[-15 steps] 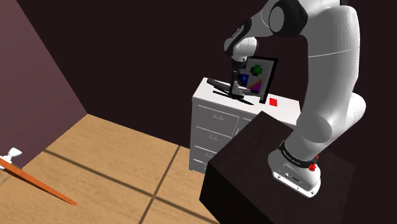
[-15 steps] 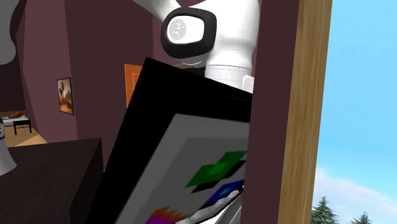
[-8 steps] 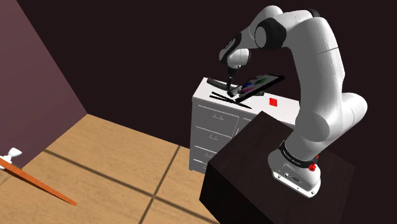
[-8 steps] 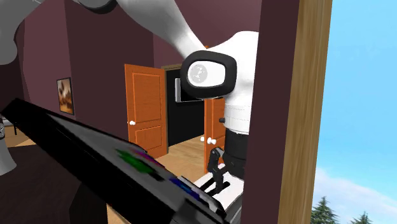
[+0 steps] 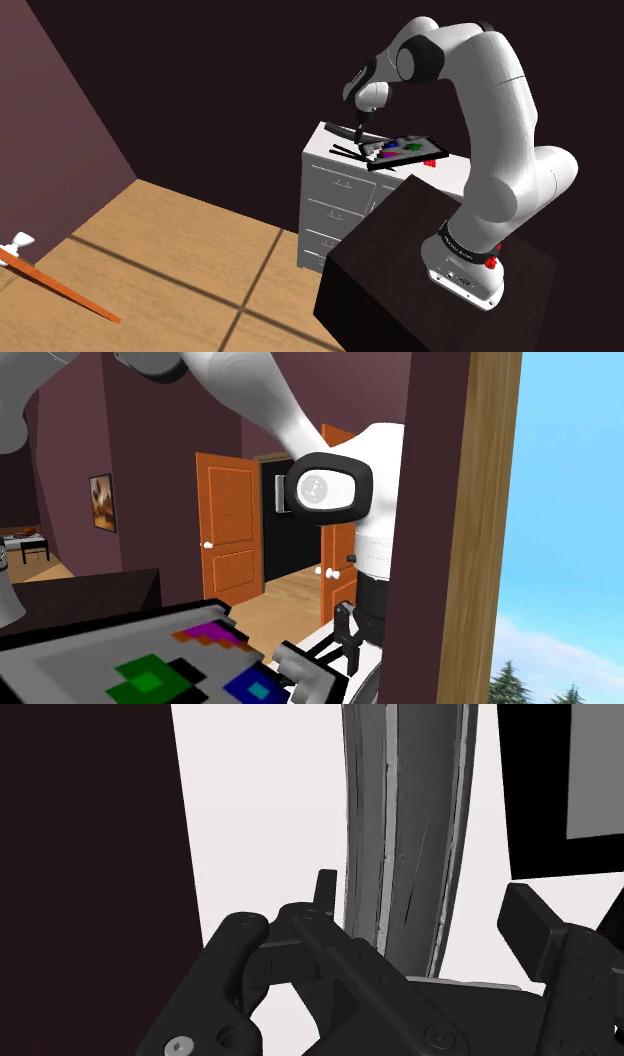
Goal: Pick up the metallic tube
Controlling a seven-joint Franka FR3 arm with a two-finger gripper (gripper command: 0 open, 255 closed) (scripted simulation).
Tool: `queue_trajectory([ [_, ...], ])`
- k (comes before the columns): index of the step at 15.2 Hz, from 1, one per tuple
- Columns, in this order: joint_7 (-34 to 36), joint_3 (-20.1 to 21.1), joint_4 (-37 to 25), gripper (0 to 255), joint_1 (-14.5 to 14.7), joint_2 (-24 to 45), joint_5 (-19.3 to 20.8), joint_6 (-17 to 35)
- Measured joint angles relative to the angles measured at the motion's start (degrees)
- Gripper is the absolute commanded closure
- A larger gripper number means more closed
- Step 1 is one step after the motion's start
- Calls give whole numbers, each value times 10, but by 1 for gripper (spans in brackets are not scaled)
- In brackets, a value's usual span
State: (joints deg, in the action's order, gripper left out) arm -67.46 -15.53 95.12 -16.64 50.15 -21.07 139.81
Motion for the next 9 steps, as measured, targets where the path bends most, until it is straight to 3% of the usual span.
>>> queue_trajectory([
  [9,0,-1,-1,255,-1,3,1,0],
])
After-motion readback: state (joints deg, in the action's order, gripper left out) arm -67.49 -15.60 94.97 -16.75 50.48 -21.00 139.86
